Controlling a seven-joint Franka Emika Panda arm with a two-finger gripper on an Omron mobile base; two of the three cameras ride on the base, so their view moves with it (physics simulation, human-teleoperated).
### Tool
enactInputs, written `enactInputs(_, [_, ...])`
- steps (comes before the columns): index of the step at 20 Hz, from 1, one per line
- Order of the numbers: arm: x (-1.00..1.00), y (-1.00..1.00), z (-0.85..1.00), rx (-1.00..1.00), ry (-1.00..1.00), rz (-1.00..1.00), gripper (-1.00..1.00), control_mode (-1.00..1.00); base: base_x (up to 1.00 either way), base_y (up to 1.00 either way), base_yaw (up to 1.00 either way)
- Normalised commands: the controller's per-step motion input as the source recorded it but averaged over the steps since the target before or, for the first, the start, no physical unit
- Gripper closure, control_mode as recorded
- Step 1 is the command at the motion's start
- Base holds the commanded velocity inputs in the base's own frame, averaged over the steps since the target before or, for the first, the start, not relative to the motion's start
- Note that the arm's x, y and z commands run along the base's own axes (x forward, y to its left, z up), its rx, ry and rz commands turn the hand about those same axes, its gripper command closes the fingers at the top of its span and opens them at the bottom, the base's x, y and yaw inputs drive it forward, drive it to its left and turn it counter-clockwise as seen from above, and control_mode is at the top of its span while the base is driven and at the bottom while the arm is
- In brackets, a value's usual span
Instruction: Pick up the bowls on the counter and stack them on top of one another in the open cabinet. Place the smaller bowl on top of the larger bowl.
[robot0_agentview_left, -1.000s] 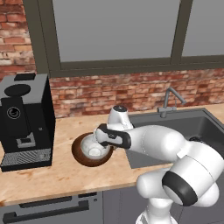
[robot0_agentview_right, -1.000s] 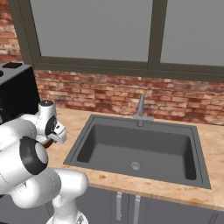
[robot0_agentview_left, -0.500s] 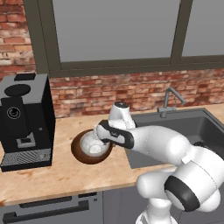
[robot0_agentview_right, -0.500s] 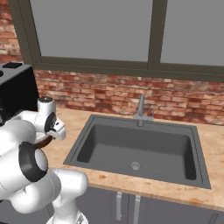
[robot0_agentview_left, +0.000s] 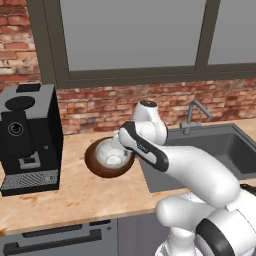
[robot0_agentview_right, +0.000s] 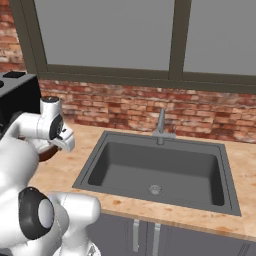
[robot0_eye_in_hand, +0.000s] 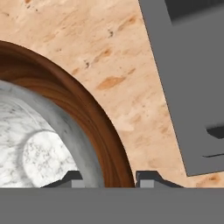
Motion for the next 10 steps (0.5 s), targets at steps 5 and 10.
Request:
enactInputs(5, [-0.61, -0.32, 0.67, 0.0, 0.01, 0.02, 1.0, -1.0, 0.0, 0.0, 0.0])
enactInputs(10, [-0.79, -0.31, 0.59, 0.0, 0.0, 0.06, 1.0, -1.0, 0.0, 0.0, 0.0])
